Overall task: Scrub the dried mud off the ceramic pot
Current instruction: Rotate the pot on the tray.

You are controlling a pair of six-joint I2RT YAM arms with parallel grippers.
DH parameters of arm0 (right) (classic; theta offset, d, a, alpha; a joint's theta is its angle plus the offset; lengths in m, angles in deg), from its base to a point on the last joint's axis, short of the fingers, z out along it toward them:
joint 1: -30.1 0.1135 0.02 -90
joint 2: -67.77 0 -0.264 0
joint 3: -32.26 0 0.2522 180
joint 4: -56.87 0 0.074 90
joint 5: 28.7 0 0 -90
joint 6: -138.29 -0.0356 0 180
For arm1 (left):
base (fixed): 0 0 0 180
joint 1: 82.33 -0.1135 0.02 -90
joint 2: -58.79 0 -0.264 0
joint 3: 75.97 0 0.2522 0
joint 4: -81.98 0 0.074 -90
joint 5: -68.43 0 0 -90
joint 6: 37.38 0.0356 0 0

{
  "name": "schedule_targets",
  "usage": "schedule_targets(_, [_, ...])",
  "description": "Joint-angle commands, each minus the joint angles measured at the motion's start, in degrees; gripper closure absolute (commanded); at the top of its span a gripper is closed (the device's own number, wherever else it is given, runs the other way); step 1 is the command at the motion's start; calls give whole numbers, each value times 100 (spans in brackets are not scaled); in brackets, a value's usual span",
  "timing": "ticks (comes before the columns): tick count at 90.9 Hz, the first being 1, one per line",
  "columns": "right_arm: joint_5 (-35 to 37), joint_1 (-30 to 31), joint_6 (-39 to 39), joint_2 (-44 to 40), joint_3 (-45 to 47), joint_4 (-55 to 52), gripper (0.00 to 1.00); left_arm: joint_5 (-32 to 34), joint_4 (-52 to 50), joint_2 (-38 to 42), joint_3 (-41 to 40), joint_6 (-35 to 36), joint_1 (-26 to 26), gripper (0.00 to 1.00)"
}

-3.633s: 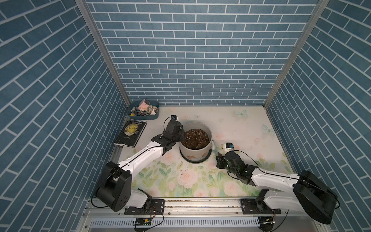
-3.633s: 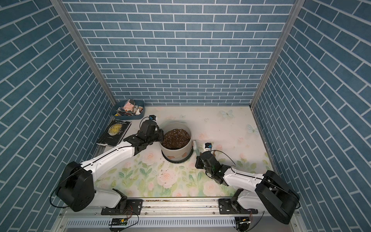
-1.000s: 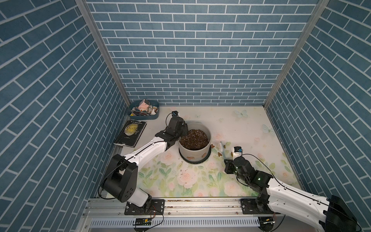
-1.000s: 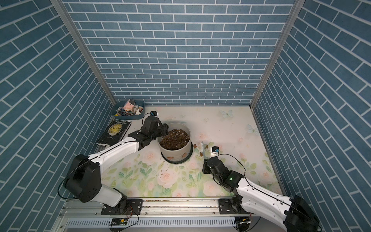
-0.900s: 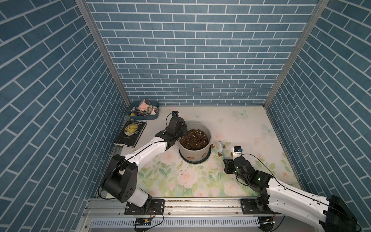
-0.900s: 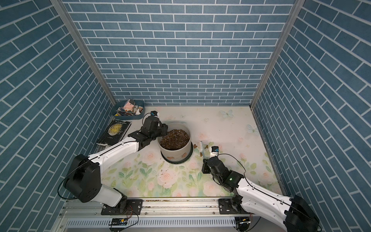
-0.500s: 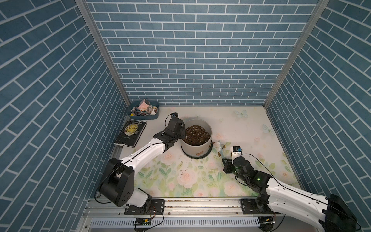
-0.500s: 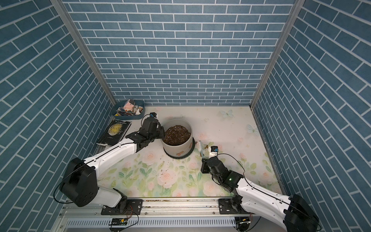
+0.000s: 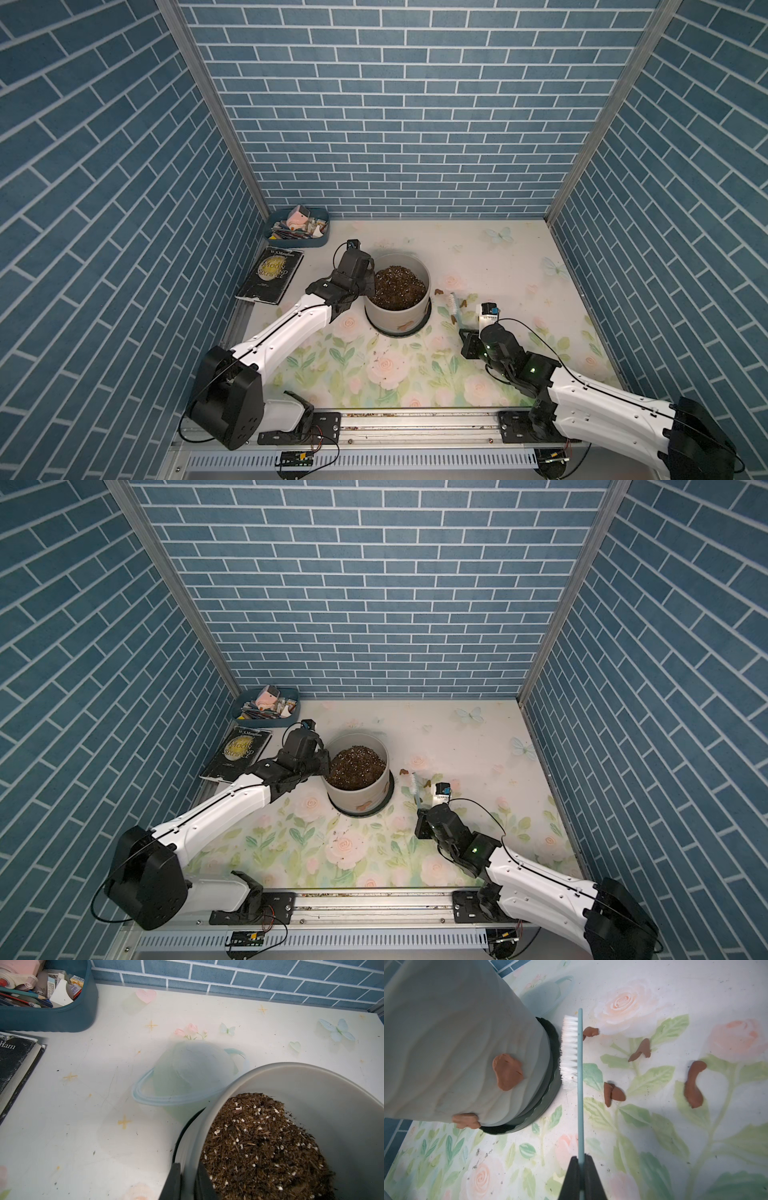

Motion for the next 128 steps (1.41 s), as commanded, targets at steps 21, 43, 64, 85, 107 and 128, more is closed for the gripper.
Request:
schedule_targets(21, [252,448,-166,652,-148,278,100,-568,332,62,-49,-151,10,62])
schedule_targets(43, [446,544,-314,931,-260,347,100,-225,594,-382,312,-233,-10,48])
schedule_targets(64, [437,543,-342,1119,-412,391,100,-203,755,-591,276,-262,-22,55])
schedule_targets(85, [473,548,-403,1007,-336,370,100,-241,684,-500,170,-257,-19,69])
schedule_targets(107, [512,543,-497,831,-232,286,100,-300,565,-380,135,-240,-17,86])
schedule_targets(128, [511,544,-562,803,-252,243,100,-488,585,-249,-8,-213,-16,100])
